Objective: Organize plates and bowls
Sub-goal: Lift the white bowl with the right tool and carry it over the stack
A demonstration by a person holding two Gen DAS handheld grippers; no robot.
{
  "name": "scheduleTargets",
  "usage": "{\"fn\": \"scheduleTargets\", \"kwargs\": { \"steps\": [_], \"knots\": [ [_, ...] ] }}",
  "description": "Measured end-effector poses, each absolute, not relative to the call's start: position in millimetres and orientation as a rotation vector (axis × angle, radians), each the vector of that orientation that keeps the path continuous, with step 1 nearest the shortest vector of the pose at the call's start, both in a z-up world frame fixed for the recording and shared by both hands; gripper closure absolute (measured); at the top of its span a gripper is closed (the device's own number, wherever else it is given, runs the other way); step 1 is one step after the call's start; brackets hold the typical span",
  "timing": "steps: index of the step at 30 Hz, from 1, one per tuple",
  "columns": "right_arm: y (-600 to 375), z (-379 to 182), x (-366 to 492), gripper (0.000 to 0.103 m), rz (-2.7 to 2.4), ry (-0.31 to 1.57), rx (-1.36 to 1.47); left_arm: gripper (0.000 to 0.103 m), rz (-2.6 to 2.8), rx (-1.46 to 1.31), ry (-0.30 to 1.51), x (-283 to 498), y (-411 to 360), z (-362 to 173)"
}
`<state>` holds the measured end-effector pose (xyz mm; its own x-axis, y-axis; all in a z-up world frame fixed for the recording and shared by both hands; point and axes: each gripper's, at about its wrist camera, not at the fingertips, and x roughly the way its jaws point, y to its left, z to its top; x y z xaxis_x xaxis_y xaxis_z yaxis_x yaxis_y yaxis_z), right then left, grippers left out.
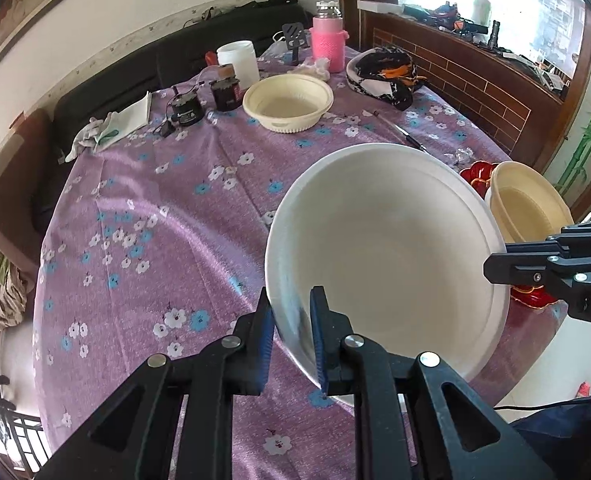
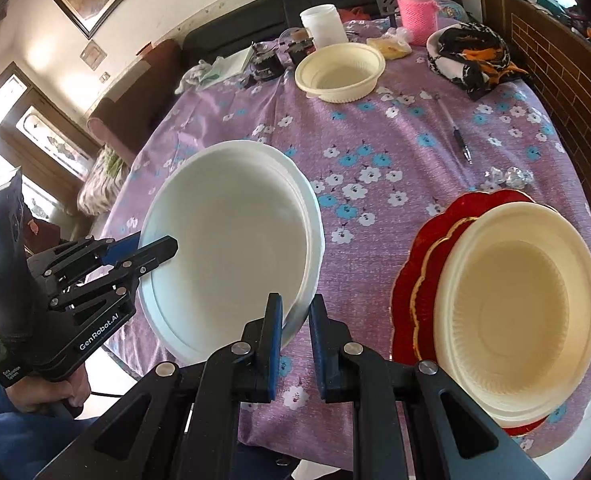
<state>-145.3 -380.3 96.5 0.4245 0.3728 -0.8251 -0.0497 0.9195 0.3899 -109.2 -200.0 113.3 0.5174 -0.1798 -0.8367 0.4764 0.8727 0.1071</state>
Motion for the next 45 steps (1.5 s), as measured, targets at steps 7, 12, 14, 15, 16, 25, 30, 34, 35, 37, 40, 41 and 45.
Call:
{"fn": "scheduleTargets", "kwargs": {
  "steps": [7,12,14,15,16,25,30,34,35,37,40,41,45],
  "knots": [
    [-399,113,-154,0.088,0.258,1.07,0.363,0.088,-0.453,0.349,0.918,-110,-217,133],
    [-421,128,-166,0.088,0.235,1.035,0.42,0.082,-0.507,0.353,0.892,-110,-239,150],
    [-429,133,-172,0.088,0.218,1.022,0.435,0.081,-0.527,0.372,0.877,-112,-251,155],
    [-433,135,-175,0.088,0.21,1.016,0.443,0.081,-0.541,0.38,0.871,-113,-257,157],
    [-439,137,-178,0.088,0.2,1.01,0.456,0.081,-0.557,0.385,0.867,-113,-263,159],
    [-488,146,-213,0.088,0.092,0.962,0.559,0.08,-0.694,0.419,0.883,-115,-319,162],
    [-513,140,-230,0.088,0.017,0.966,0.609,0.08,-0.761,0.461,0.91,-118,-356,152],
    [-533,131,-243,0.088,-0.037,0.976,0.662,0.079,-0.807,0.487,0.933,-122,-381,143],
    [-538,129,-246,0.088,-0.051,0.978,0.673,0.079,-0.817,0.496,0.936,-124,-387,141],
    [-545,125,-251,0.087,-0.068,0.981,0.687,0.079,-0.83,0.504,0.947,-125,-395,137],
    [-555,120,-255,0.087,-0.084,0.988,0.719,0.079,-0.836,0.513,0.961,-125,-402,132],
    [-557,117,-255,0.087,-0.086,0.991,0.725,0.079,-0.837,0.513,0.964,-126,-404,131],
    [-562,111,-255,0.087,-0.091,1.005,0.737,0.079,-0.838,0.517,0.972,-126,-409,127]
  ]
}}
